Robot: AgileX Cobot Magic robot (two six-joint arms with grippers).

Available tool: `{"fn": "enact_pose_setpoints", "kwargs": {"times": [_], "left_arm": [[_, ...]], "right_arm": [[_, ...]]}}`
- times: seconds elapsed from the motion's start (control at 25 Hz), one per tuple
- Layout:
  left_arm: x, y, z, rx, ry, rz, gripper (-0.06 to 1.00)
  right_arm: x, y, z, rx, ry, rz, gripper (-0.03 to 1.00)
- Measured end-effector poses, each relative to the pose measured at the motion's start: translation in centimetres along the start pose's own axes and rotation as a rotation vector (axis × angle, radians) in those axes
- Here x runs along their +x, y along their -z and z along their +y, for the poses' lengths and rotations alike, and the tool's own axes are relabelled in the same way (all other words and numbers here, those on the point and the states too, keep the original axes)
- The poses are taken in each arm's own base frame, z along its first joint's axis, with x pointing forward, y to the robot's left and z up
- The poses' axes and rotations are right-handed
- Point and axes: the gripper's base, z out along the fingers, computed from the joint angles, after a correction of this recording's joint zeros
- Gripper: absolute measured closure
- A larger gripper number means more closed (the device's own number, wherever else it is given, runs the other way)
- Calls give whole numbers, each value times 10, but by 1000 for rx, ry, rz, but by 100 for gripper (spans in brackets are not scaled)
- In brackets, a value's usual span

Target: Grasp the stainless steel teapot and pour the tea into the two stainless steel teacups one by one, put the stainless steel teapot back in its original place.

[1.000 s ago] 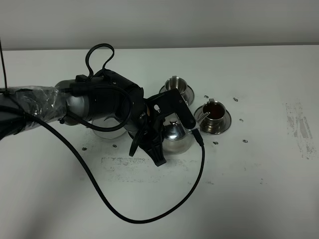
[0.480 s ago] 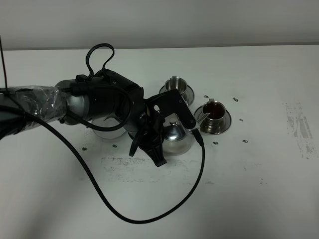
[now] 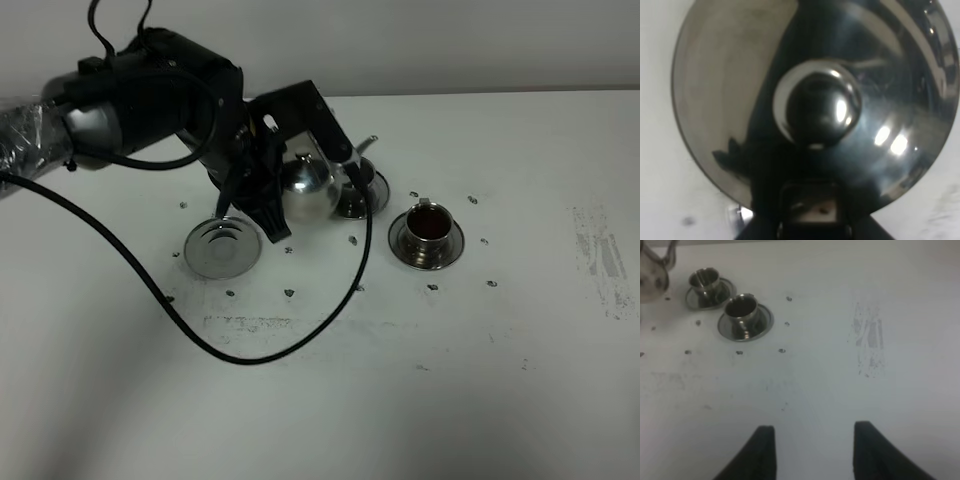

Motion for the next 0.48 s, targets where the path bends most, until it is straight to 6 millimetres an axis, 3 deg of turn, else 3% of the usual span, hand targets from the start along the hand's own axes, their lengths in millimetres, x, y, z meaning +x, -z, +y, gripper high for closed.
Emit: {"fn": "enact_pose_setpoints", "kwargs": {"times": [0.16, 0.48], "left_arm": [[0, -1, 28, -22, -16, 19, 76], [-1, -26, 65, -3, -107, 85, 76]], "right_arm": [[0, 0, 0, 0, 0, 0, 62], [0, 0, 0, 0, 0, 0, 62]]}}
